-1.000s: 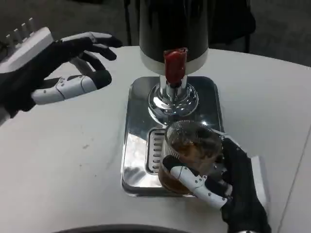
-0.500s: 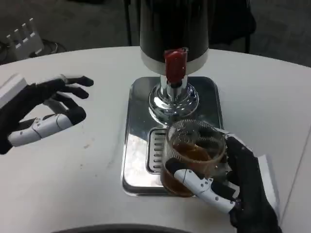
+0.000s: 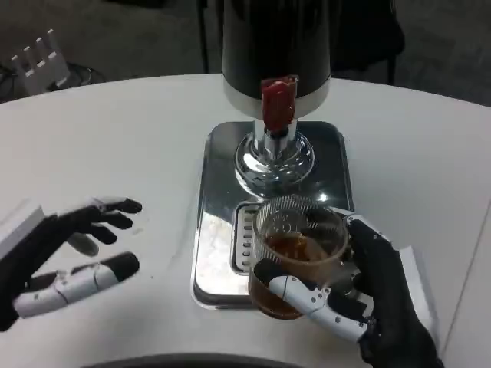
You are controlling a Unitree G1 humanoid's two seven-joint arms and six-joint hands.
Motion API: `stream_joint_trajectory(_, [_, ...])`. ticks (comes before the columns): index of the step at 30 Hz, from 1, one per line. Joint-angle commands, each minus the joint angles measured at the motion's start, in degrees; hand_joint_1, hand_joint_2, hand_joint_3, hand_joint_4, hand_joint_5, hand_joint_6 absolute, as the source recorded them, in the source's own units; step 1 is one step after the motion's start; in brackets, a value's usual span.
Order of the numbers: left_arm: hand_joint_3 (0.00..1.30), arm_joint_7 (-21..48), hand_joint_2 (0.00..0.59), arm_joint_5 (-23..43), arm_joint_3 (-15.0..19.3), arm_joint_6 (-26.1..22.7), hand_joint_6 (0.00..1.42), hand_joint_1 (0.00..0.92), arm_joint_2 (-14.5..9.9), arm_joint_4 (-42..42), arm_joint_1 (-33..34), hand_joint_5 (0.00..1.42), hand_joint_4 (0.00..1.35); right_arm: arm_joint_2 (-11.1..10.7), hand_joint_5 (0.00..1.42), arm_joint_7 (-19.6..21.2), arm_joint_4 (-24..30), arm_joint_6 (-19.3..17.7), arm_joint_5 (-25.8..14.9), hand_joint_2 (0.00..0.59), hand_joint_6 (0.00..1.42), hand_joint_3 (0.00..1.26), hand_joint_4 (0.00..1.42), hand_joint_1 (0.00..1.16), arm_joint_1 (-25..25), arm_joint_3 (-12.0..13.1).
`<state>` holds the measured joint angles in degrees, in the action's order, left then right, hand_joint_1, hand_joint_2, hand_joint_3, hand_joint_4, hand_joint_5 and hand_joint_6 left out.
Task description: Grasp the cup under the faucet to collect the drink, then remove the cup.
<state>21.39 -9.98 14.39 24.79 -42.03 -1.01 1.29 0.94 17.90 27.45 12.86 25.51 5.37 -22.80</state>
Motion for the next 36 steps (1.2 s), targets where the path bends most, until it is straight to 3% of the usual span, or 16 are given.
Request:
stream_joint_trajectory(1, [0.24, -1.5, 0.125, -3.6, -0.7, -0.1, 0.38, 0.0, 1.5, -5.4, -5.5, 0.26, 0.19, 1.7, 1.02, -1.3, 2.9, -1.2, 0.3, 0.195, 1.05, 0.8, 0.88, 0.78, 0.5, -0.6])
stream_joint_trajectory(6, [0.23, -3.0, 0.123, -6.0, 0.2, -0.7, 0.36, 0.0, 2.4, -8.6, -8.4, 0.21, 0.16, 1.7, 1.02, -2.8, 3.1, -1.4, 0.7, 0.195, 1.05, 0.81, 0.89, 0.78, -0.1, -0.3])
stream_joint_trajectory(13, [0.15, -4.8, 0.124, -9.2, 1.3, -0.1, 0.29, 0.0, 2.8, -12.1, -11.4, 0.09, 0.02, -0.2, 1.04, -5.9, 3.7, -2.8, 2.2, 0.195, 1.05, 0.82, 0.9, 0.78, -0.9, 0.7])
stream_joint_trajectory(19, [0.09, -6.7, 0.119, -12.6, 2.0, 0.2, 0.22, 0.0, 4.3, -17.1, -15.0, 0.01, 0.0, -0.7, 1.04, -8.0, 4.4, -3.3, 2.7, 0.195, 1.06, 0.82, 0.9, 0.78, -1.7, 0.9])
stream_joint_trajectory(31, [0.03, -5.9, 0.117, -14.6, 4.3, 0.5, 0.16, 0.0, 3.5, -21.7, -18.9, 0.0, 0.0, -3.8, 1.05, -12.3, 5.5, -6.3, 1.4, 0.195, 1.09, 0.83, 0.91, 0.78, -0.2, 2.5])
stream_joint_trajectory(36, [0.01, -5.5, 0.112, -15.2, 5.7, 0.8, 0.14, 0.0, 3.2, -23.5, -20.8, 0.0, 0.0, -4.1, 1.05, -13.3, 5.9, -6.5, 1.2, 0.189, 1.09, 0.85, 0.91, 0.78, -0.1, 2.6])
